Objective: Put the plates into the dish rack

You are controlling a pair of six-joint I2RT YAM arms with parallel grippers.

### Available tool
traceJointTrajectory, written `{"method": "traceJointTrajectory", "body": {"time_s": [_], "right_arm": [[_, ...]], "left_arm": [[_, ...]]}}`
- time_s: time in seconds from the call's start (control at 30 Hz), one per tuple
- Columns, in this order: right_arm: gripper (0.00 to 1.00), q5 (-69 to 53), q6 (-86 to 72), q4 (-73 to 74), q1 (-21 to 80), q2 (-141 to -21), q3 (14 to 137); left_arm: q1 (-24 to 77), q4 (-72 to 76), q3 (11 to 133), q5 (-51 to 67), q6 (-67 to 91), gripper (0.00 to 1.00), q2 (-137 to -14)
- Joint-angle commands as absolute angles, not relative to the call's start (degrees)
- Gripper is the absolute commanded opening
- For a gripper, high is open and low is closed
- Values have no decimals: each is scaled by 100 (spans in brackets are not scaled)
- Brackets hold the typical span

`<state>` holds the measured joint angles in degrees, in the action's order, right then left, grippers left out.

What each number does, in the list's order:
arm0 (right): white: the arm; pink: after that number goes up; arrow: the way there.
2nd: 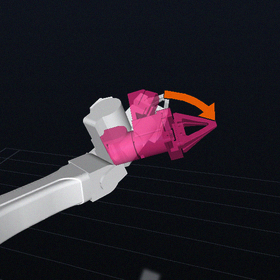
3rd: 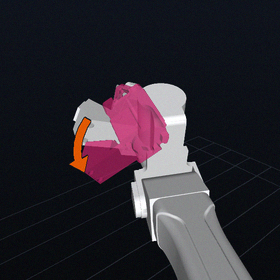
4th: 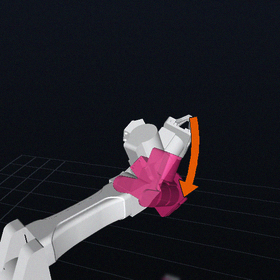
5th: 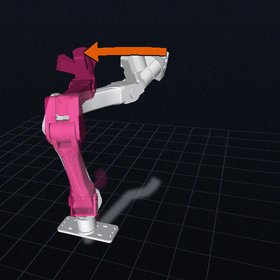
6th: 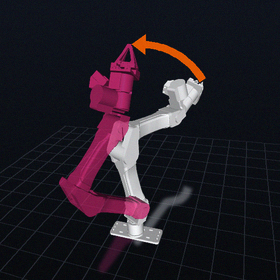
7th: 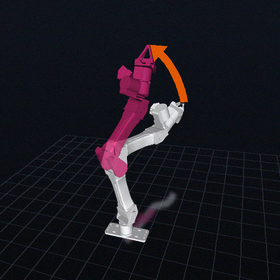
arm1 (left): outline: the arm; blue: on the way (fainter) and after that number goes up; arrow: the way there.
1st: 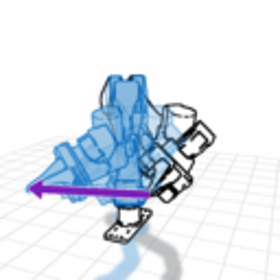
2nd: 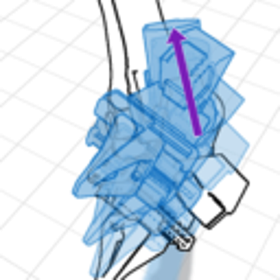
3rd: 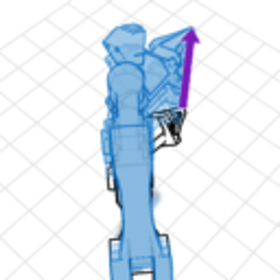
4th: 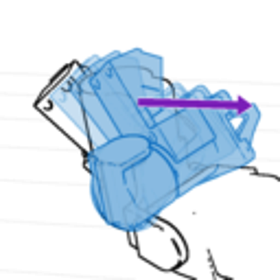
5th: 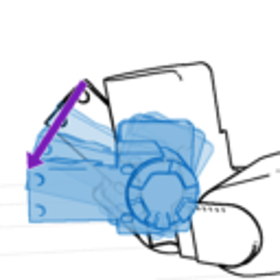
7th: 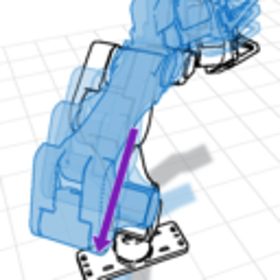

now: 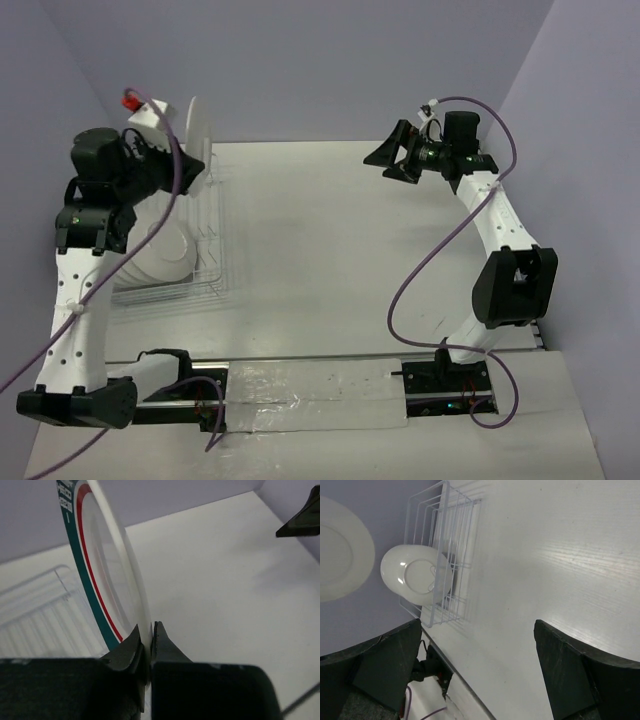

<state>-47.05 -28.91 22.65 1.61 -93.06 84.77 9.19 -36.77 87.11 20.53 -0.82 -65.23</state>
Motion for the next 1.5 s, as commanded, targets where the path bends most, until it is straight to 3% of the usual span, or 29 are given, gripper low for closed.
{"method": "traceJointTrajectory", "body": {"time_s": [0.0,0.13,0.37,0.63,1.47], "right_arm": [[100,-4755,-2857,2030,176,-9264,8333],[100,-4834,-2883,1934,176,-9281,8192],[100,-4878,-2550,2276,176,-9360,8209],[100,-4869,-2391,2347,167,-9325,8156],[100,-5018,-2347,2470,167,-9642,8271]], "left_arm": [[-260,-4157,8579,4436,1414,0,-6425],[-1299,-4525,8280,5132,1416,0,-6214],[-2152,-5351,8095,5370,748,0,-6267],[-2855,-5265,7489,5212,273,0,-6354],[-3261,-5405,7102,5801,-711,0,-6750]]}}
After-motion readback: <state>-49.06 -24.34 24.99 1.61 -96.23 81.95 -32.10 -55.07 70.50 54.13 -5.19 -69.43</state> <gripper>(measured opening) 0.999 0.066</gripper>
